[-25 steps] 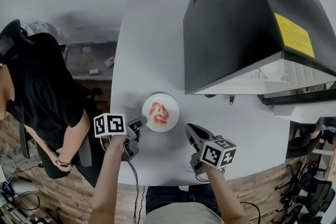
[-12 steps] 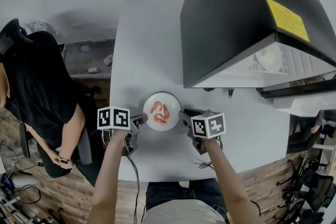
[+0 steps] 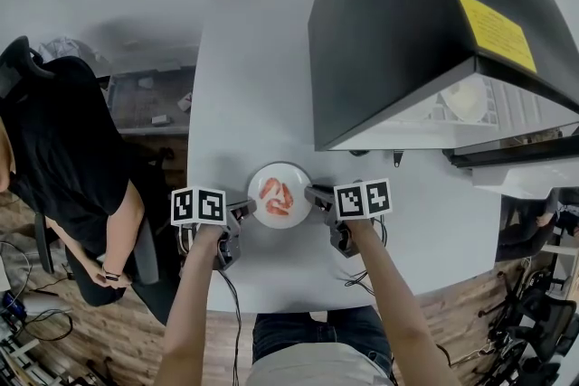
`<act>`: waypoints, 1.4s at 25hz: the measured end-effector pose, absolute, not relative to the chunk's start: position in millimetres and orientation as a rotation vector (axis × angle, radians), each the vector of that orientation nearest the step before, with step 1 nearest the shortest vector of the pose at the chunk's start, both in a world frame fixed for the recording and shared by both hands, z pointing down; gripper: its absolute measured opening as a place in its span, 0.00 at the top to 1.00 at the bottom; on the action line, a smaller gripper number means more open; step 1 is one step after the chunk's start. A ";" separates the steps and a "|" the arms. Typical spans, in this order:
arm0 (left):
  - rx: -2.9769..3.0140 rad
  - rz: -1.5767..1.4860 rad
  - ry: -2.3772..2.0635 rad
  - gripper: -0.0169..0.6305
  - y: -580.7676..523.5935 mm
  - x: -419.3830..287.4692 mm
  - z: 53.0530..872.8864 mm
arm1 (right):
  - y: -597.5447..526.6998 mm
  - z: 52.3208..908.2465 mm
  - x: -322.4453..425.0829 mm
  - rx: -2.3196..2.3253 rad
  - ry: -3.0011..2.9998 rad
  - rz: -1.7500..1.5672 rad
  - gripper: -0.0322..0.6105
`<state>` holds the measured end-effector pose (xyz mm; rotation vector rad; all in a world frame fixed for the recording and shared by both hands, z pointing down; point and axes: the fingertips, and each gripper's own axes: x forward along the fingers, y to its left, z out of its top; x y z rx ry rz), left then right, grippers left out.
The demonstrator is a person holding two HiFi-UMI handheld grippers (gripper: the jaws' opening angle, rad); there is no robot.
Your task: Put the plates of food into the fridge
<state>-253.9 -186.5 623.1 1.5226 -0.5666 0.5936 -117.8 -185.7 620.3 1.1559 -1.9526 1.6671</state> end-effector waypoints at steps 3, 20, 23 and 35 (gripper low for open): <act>1.514 0.571 -0.565 0.94 -184.8 -251.6 623.1 | -185.6 620.1 -119.9 1.158 -1.953 1.751 0.81; 1.590 0.398 -0.498 0.94 -155.8 -213.7 564.2 | -134.6 561.8 -75.8 1.379 -2.066 1.984 0.89; 1.606 0.357 -0.467 0.95 -145.6 -193.0 546.0 | -120.9 541.9 -54.7 1.427 -2.109 2.014 0.90; 1.613 0.157 -0.522 0.95 -106.0 -108.8 501.0 | -92.4 493.6 33.9 1.400 -2.356 2.048 0.91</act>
